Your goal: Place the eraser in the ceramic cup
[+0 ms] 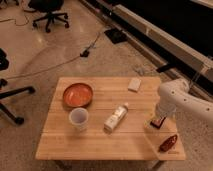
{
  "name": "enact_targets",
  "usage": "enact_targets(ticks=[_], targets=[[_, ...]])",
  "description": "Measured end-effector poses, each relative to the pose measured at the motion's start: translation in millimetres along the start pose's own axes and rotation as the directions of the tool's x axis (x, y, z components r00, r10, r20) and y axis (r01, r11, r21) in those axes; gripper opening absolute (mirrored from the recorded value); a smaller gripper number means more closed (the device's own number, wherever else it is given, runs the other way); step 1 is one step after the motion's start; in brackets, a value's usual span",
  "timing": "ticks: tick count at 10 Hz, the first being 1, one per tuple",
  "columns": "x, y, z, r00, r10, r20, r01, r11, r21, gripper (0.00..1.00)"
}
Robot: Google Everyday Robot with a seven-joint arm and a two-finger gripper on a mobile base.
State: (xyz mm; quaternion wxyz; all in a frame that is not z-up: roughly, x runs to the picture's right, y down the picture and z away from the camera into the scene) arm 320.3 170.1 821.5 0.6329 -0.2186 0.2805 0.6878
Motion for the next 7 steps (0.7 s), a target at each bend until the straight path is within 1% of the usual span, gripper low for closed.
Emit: enact_targets(ticks=[1,2,3,7], targets=[[-8,3,1,1.000,0.007,0.004,-0.007,1.000,-0.004,0.80],[-17,0,6,1.000,0.027,0.002,-0.027,1.000,-0.013,0.80],[-23,-5,10,0.999,0.039,-0.006,-0.039,0.999,-0.026,0.80],[-49,-3,19,0.998,0.057,-0.020,-0.058,0.995,-0.081,0.80]])
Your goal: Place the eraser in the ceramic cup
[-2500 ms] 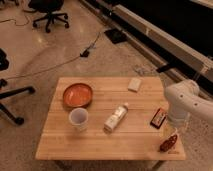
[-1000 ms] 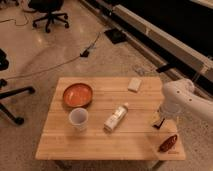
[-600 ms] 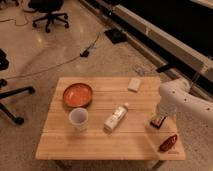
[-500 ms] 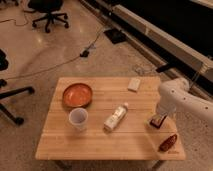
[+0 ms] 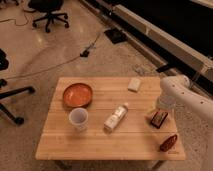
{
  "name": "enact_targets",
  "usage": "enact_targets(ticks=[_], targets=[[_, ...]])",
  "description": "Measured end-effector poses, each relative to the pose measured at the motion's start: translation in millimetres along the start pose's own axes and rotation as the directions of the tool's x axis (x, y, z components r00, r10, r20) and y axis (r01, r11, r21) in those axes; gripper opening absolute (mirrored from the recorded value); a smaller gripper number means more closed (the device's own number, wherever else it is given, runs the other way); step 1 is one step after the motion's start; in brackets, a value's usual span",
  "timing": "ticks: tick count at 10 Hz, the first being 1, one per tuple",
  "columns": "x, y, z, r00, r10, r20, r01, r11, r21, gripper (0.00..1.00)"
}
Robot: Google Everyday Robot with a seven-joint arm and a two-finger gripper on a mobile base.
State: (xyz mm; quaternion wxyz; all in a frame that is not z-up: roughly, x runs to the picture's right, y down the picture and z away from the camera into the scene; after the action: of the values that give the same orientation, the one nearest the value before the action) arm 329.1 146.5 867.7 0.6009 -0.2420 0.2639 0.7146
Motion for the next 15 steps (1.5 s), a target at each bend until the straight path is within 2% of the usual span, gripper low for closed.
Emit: enact_targets(ticks=[1,3,6,8,11,12,13,15], targets=[[-3,-1,1,1.000,0.005,-0.002,-0.005,1.000,-0.008,0.76],[-4,-4,4,1.000,0.011,-0.009,-0.011,1.000,-0.013,0.54],[-4,-6,16,0.999,0.013,-0.036,-0.013,1.000,-0.002,0.22],[-3,-7,17,0.999,0.013,-0.045,-0.012,1.000,0.003,0.03],[-1,-9,15,0.999,0.009,-0.046,-0.009,1.000,0.001,0.00],[1,-6,11,0.999,-0.017,-0.044,0.017,1.000,-0.014,0.00],[8,-4,-1,0.997,-0.060,-0.044,0.058,0.998,-0.027,0.00],[25,3,-41,0.983,-0.184,-0.022,0.183,0.983,-0.035,0.00]])
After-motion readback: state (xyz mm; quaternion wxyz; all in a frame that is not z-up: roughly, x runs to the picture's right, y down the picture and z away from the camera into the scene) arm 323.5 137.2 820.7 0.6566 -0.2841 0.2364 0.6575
